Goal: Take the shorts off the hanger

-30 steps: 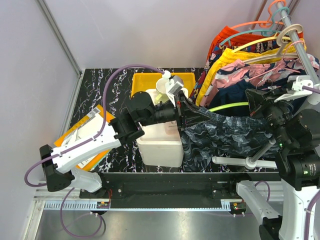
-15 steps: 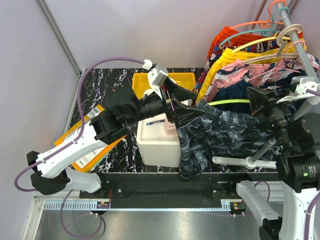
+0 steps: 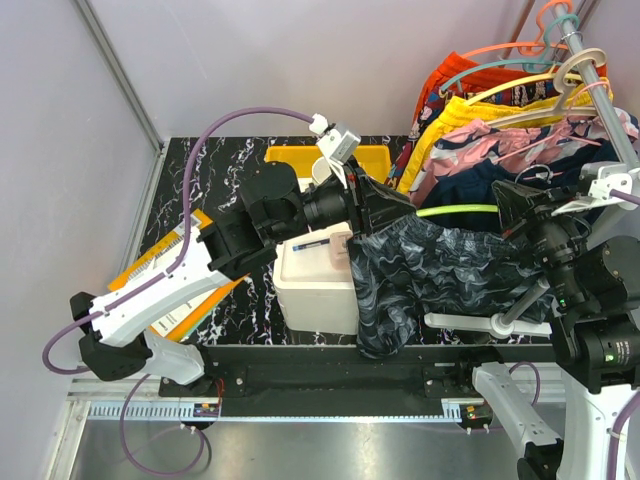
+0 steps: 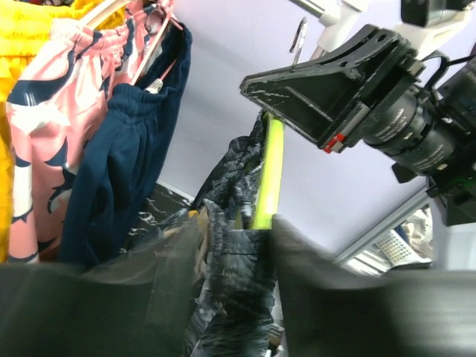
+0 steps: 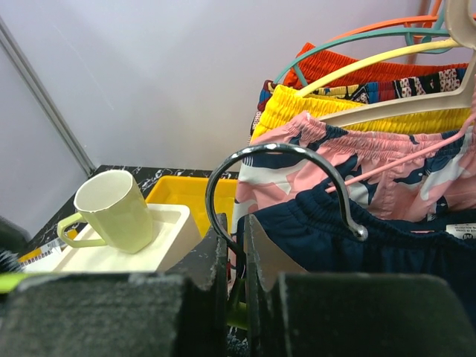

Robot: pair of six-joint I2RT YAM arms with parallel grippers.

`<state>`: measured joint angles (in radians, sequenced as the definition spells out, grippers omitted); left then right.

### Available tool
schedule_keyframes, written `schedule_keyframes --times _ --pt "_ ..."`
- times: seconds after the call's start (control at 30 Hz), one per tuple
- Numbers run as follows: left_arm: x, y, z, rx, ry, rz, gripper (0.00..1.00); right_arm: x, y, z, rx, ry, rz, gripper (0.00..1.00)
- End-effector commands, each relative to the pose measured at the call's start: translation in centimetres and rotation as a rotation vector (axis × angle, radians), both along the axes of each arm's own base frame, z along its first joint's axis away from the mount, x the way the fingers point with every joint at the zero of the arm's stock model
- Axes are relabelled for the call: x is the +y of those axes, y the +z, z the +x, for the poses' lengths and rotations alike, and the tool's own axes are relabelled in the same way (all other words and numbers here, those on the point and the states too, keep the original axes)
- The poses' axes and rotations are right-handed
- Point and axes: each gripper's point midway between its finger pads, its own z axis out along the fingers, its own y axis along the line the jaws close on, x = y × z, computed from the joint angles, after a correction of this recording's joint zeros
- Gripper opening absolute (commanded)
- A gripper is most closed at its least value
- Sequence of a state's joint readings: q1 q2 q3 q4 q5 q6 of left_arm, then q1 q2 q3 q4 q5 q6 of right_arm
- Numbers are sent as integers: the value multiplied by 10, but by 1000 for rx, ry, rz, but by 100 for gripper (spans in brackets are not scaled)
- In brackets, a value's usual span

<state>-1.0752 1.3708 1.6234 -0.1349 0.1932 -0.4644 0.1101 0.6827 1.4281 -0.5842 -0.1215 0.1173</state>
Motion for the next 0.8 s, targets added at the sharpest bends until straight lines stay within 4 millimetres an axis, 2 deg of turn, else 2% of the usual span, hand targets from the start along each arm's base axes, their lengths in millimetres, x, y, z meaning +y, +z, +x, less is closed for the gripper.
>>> schedule_keyframes --times 0.0,0.1,0.13,0.17,0.23,0.27,0.33,0.37,0.4,0.43,0.47,0.53,0.57,0.63,0.67,0.73,0.77 --pt "8 24 0 -24 28 -55 17 -3 32 -10 -118 -10 30 0" --pt "16 27 2 -34 57 -64 0 -9 28 -5 -104 -44 29 0" --pt "21 33 0 -44 62 -80 0 -11 26 -3 -93 -58 32 0" --pt "22 29 0 -45 64 -75 0 -13 24 0 -85 -73 34 0" --pt "32 39 -4 -72 73 -112 0 -23 20 3 -70 -129 51 0" --pt "34 32 -1 -67 90 -105 0 -28 19 6 -65 -158 61 0" --pt "46 40 -4 -92 106 -143 0 -39 17 8 -55 -221 81 0" --pt "46 31 -2 -86 120 -130 0 -42 16 7 -53 -239 87 0" --pt "50 30 -2 -91 127 -132 0 -46 16 8 -51 -262 96 0" --pt "58 39 -6 -107 134 -166 0 -48 16 8 -51 -271 98 0" --pt "59 32 -4 -103 146 -160 0 -49 15 8 -51 -279 105 0" --pt "70 38 -8 -116 154 -193 0 -54 17 7 -56 -303 117 0" --pt "71 29 -7 -110 164 -184 0 -55 18 4 -60 -308 126 0" --pt "82 34 -10 -119 178 -228 0 -58 19 4 -63 -326 138 0" --pt "82 23 -9 -112 179 -220 0 -59 20 3 -64 -330 146 0" --pt "91 26 -12 -122 189 -255 0 -64 20 3 -61 -359 158 0" --pt "91 19 -12 -119 191 -245 0 -65 20 2 -63 -367 164 0"
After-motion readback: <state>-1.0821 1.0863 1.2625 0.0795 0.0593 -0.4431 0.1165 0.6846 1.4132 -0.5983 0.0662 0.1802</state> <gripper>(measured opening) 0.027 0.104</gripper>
